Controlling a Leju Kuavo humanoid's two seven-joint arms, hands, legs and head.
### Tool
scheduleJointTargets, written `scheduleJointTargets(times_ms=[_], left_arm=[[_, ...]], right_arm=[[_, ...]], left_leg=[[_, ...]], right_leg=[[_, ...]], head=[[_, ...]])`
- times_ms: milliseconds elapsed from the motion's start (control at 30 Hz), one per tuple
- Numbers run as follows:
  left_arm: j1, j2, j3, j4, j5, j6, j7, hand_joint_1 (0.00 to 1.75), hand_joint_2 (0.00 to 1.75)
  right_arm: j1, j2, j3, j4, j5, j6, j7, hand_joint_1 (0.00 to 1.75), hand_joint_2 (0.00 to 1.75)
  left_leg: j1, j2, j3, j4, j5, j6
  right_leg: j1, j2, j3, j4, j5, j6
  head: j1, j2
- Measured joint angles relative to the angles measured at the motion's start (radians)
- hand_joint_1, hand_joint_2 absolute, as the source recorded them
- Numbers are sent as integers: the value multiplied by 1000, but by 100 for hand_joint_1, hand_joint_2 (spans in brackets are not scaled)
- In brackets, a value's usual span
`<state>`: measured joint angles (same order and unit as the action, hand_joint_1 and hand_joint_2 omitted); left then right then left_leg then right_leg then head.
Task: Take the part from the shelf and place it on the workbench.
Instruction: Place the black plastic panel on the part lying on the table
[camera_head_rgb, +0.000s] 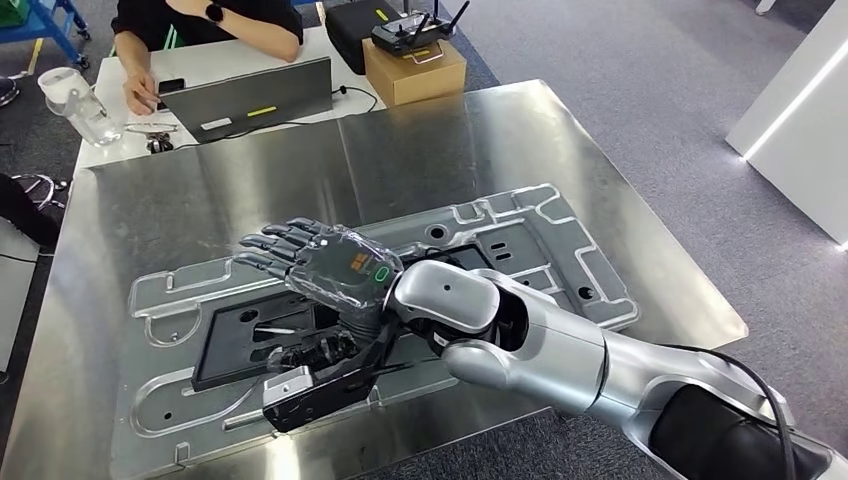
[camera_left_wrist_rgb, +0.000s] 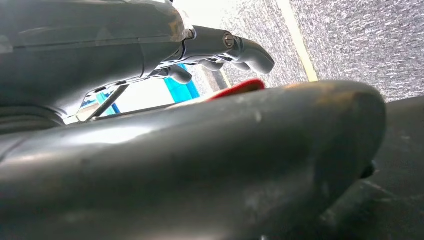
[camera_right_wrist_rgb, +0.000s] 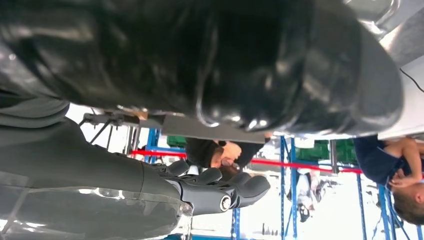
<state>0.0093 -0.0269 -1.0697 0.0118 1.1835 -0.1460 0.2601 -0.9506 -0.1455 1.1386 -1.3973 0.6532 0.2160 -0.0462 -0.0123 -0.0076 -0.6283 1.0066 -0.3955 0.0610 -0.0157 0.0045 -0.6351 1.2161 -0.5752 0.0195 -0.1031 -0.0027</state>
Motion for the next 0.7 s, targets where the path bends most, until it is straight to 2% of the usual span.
scheduleJointTargets(times_ms=[67, 100, 200, 233, 267, 300, 367, 400, 433, 467, 500, 567, 600, 633, 700], left_arm=[[-1, -1, 0, 0, 3, -5, 5, 0, 0], [-1, -1, 0, 0, 4, -8, 7, 0, 0], [1, -2, 1, 0, 6, -11, 9, 0, 0], [2, -2, 1, 1, 6, -12, 10, 0, 0], [2, -2, 2, 1, 6, -12, 10, 0, 0], [3, -2, 2, 1, 6, -12, 10, 0, 0], [2, -2, 2, 1, 6, -13, 10, 0, 0], [1, -2, 2, 1, 6, -13, 10, 0, 0], [1, -1, 2, 1, 6, -13, 10, 0, 0], [1, -1, 3, 1, 6, -13, 10, 0, 0], [1, 0, 3, 1, 6, -13, 9, 0, 0], [0, 1, 3, 1, 4, -14, 7, 0, 0], [0, 2, 3, 1, 3, -15, 6, 0, 0], [1, 2, 3, 1, 1, -16, 5, 0, 0], [3, 2, 3, 1, -3, -16, 2, 0, 0]], right_arm=[[0, -1, -3, -8, 3, -1, 0, 0, 0], [0, -2, -5, -11, 4, -1, 0, 0, 0], [-1, -6, -10, -18, 7, -3, 0, 0, 0], [-1, -8, -11, -20, 7, -3, 0, 0, 0], [-1, -9, -12, -22, 7, -3, 0, 0, 0], [-1, -9, -12, -23, 8, -3, 0, 0, 0], [0, -11, -13, -25, 8, -3, 0, 0, 0], [2, -12, -14, -25, 8, -3, 0, 0, 0], [3, -14, -14, -26, 8, -3, 0, 0, 0], [5, -16, -14, -28, 8, -3, 0, 0, 0], [5, -17, -15, -31, 8, -4, 0, 0, 0], [6, -23, -22, -40, 10, -7, 1, 0, 0], [7, -26, -27, -44, 13, -12, 1, 0, 0], [9, -31, -32, -47, 16, -17, 1, 0, 0], [18, -43, -38, -52, 23, -28, 2, 0, 0]], left_leg=[[0, -1, -11, 16, 1, -10], [-1, -2, -16, 21, 2, -16], [0, -5, -23, 22, 14, -38], [1, -5, -27, 27, 6, -45], [3, -5, -35, 42, -12, -52], [5, -3, -50, 82, -49, -58], [9, 0, -86, 205, -142, -68], [11, 1, -98, 264, -179, -72], [13, 1, -91, 288, -195, -75], [14, 2, -68, 281, -196, -77], [16, 2, -19, 225, -179, -78], [15, 1, 87, 77, -148, -76], [13, 0, 121, 23, -138, -72], [10, -2, 131, 2, -135, -65], [7, -3, 122, 3, -122, -49]], right_leg=[[-3, 2, 67, -125, 46, 0], [-2, 3, 83, -158, 56, -3], [2, 4, 77, -167, 73, -21], [1, 1, 73, -170, 82, -30], [-1, -1, 67, -174, 91, -38], [-4, -4, 57, -177, 102, -44], [-4, -6, 33, -177, 120, -47], [-4, -8, 18, -176, 129, -46], [-4, -9, 5, -175, 138, -45], [-5, -10, -8, -173, 146, -42], [-6, -10, -19, -170, 154, -39], [-7, -10, -33, -166, 168, -29], [-7, -11, -37, -166, 174, -23], [-6, -11, -38, -167, 181, -15], [-5, -11, -38, -173, 196, -1]], head=[[0, 0], [0, 0], [0, 0], [0, 0], [0, 0], [0, 0], [0, 0], [0, 0], [0, 0], [0, 0], [0, 0], [0, 0], [0, 0], [0, 0], [0, 0]])
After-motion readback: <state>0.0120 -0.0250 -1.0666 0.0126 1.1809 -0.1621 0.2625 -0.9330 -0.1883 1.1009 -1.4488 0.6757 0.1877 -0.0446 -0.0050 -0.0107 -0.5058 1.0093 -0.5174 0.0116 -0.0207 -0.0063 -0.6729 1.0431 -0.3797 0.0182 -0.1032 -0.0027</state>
